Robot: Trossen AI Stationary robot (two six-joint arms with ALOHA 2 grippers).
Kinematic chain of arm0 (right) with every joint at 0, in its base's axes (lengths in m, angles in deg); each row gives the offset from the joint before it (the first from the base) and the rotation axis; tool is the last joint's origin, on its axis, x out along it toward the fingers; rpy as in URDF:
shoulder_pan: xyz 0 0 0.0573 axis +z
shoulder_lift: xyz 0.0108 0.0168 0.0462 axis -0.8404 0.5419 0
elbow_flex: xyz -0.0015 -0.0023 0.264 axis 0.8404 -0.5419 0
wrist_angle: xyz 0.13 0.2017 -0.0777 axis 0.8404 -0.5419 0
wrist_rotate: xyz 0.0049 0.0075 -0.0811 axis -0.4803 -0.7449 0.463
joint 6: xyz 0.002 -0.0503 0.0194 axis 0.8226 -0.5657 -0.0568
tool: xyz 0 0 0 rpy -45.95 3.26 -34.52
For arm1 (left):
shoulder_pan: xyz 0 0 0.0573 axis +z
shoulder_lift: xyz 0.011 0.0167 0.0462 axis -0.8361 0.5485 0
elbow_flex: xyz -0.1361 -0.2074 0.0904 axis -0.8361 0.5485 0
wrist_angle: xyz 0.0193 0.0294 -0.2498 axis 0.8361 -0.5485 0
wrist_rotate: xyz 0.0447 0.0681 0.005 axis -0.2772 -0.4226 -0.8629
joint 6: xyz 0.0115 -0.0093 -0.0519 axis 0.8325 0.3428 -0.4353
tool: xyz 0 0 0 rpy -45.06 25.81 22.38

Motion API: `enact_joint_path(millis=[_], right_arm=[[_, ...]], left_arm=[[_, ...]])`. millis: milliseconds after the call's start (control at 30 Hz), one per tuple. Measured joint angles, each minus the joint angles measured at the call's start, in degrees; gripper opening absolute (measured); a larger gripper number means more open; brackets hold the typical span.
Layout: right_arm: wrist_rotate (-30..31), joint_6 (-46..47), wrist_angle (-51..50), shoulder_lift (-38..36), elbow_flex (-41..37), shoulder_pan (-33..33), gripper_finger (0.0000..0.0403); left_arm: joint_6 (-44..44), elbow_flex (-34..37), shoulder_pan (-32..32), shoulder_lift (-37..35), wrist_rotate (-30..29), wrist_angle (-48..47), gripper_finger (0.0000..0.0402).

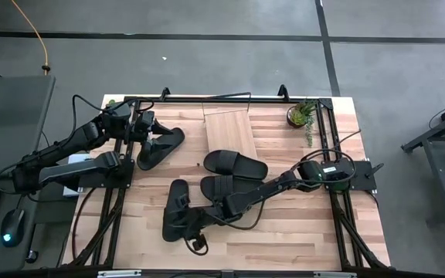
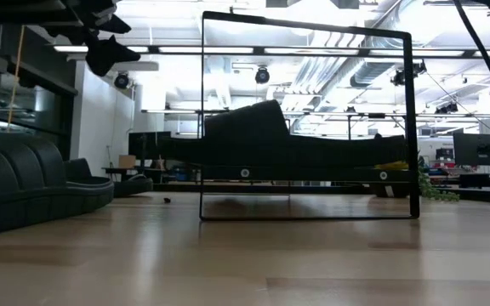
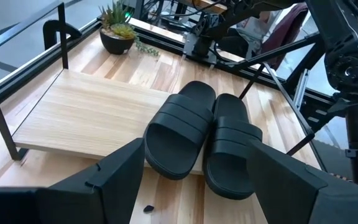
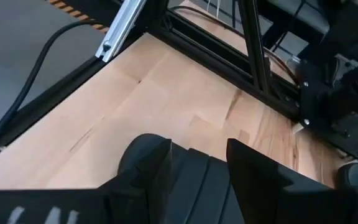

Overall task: Pick and place slides into the shelf
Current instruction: Put the bottom black slipper on the shelf

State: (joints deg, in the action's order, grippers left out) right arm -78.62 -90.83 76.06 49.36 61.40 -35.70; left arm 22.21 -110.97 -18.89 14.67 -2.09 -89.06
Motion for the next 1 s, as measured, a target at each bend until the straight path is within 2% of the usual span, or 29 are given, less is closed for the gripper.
enact_joint_path(millis=[133,600,1000], right_arm=[[0.3,-0.4,-1.1,0.0,0.0,0.4,0.0146],[11.6,-2.6,-1.5,3.1,0.1,3.0,0.0146],[12.5,-7.5,2.4,6.4,0.1,3.7,0.0169]], left_arm=[[0.0,0.0,0.0,0.0,0.0,0.0,0.0262],[-0.2,0.0,0.0,0.0,-0.3,0.0,0.0262],[-0.2,0.0,0.0,0.0,-0.7,-0.1,0.0262]])
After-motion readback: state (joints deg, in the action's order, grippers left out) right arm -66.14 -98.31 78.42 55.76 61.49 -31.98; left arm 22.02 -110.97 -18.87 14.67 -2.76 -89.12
